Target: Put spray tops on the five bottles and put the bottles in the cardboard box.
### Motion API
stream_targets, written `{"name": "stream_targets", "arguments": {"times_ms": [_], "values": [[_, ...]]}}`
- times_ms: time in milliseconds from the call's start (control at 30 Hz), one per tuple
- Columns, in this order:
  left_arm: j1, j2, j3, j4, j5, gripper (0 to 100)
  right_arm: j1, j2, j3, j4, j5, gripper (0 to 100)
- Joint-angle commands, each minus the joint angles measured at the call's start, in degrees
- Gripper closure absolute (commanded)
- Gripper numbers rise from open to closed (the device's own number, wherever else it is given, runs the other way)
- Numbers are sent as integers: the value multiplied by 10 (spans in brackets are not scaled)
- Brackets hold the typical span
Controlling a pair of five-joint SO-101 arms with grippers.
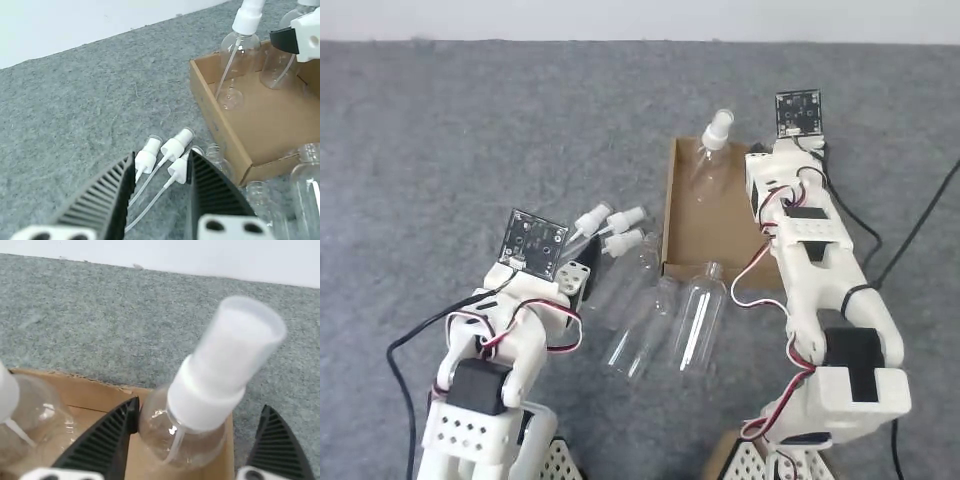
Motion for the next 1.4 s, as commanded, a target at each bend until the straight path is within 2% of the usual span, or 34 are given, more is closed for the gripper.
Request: {"name": "stream_targets", "arguments": {"times_ms": [0, 567, 833, 1133, 1367], "values": [[-4, -9, -4, -16, -3, 850, -5, -14, -12, 6, 11, 689], [-4, -9, -4, -16, -3, 850, -4, -95, -164, 190, 7, 689], [-4, -9, -4, -16, -3, 850, -24, -143, -295, 415, 7, 689], [-4, -9, -4, -16, -3, 849, -73, -294, -278, 580, 7, 690], [-4, -9, -4, -16, -3, 849, -125, -423, -177, 695, 6, 691]]}}
